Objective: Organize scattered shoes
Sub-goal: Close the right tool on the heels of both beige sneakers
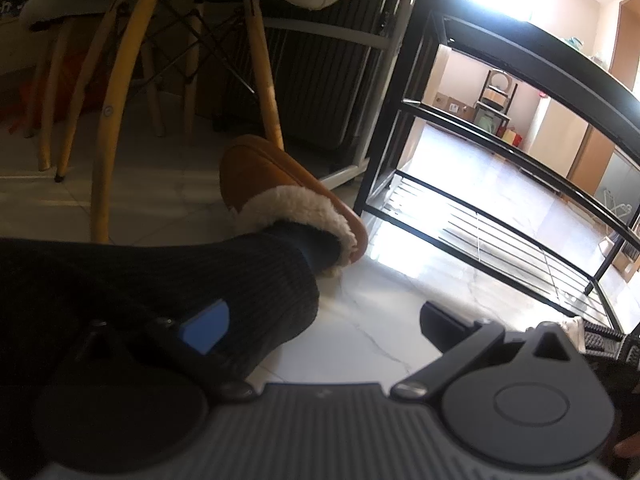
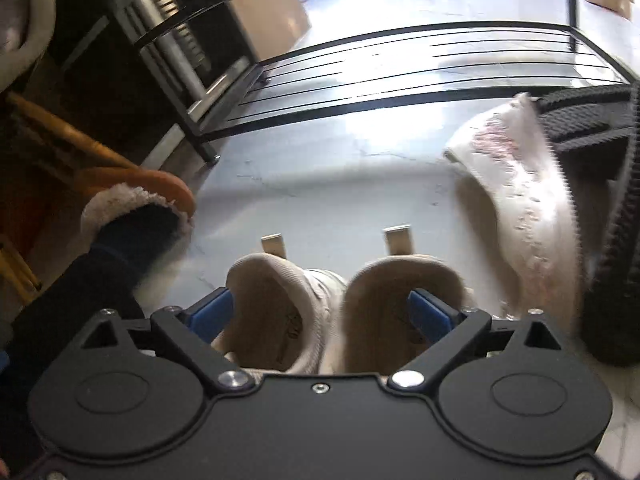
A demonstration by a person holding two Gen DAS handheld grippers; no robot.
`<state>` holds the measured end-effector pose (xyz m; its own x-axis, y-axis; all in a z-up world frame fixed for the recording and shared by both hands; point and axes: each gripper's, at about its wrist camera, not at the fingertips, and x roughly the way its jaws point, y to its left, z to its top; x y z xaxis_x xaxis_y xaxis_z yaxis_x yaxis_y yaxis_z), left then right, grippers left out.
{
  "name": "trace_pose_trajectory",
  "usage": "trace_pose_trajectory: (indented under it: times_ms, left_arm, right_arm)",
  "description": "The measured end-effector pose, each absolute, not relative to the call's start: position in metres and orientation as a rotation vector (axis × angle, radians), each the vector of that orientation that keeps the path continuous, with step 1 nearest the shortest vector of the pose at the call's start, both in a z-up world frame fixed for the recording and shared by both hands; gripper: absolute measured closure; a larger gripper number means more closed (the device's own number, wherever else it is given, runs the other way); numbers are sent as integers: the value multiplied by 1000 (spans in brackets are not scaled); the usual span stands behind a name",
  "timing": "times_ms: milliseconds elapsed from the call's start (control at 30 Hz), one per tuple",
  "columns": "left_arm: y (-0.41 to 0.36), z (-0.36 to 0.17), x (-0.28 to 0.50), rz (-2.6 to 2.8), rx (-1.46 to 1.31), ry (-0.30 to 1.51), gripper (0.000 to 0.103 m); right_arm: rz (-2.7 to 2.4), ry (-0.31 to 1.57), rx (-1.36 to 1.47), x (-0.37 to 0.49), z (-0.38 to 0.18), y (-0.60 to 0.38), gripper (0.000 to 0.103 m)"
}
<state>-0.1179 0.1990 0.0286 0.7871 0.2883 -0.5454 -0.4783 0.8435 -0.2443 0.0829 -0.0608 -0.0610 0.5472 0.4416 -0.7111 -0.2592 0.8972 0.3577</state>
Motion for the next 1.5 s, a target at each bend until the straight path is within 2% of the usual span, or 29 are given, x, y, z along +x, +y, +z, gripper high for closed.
trace_pose_trajectory:
  times_ms: [100,400,900,1500]
  left_arm:
    - [200,28,-117,427,-389,520,1]
    - [201,26,-112,434,-387,533,1]
    - [203,26,-115,418,-398,538,1]
    - [203,25,-115,411,-403,538,1]
  right_arm:
    - [383,946,237,92,-75,-56,4]
    - [292,1053,-26,108,-90,-11,0]
    - [226,1170,-52,124,-98,5,0]
    - [188,1121,-39,121,-98,3,0]
